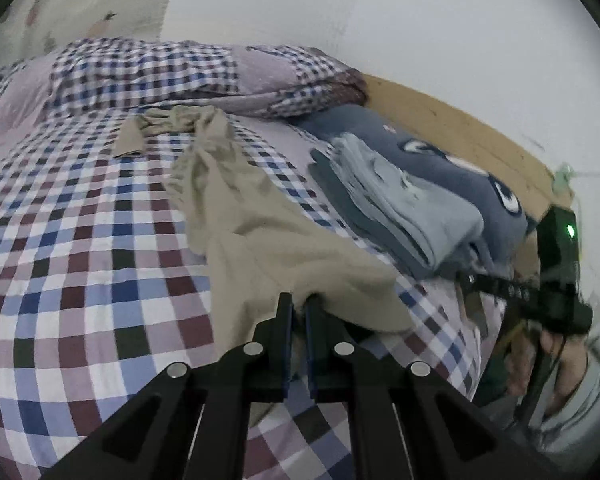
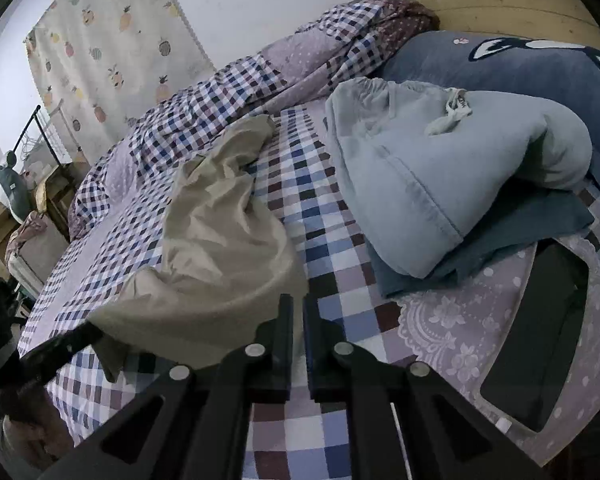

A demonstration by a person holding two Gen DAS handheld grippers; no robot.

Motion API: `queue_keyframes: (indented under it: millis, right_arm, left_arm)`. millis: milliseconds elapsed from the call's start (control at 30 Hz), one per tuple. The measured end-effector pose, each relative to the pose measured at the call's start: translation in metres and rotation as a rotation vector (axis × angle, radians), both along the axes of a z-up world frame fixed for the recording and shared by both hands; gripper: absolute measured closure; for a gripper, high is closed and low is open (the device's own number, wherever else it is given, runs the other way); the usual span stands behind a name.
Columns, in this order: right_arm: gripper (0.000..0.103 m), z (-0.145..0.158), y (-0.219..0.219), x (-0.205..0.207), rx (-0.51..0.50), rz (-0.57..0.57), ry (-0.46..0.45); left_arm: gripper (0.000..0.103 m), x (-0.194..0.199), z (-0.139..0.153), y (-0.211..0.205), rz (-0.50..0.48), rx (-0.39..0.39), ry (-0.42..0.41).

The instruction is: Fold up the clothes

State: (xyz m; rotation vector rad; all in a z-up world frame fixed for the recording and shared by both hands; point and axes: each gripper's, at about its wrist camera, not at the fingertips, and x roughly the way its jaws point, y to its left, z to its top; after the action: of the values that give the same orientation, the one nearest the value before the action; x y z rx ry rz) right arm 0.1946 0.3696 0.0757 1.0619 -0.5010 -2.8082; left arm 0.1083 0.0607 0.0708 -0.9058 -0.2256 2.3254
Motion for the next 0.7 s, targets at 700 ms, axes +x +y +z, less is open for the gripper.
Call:
queue_keyframes:
  millis: [700]
  right_arm:
    - [0.057, -0.002, -0.132, 0.016, 0.357, 0.455, 0.162]
  left_arm:
    - [0.068, -0.009, -0.011, -0.006, -0.054, 0.088, -0.118]
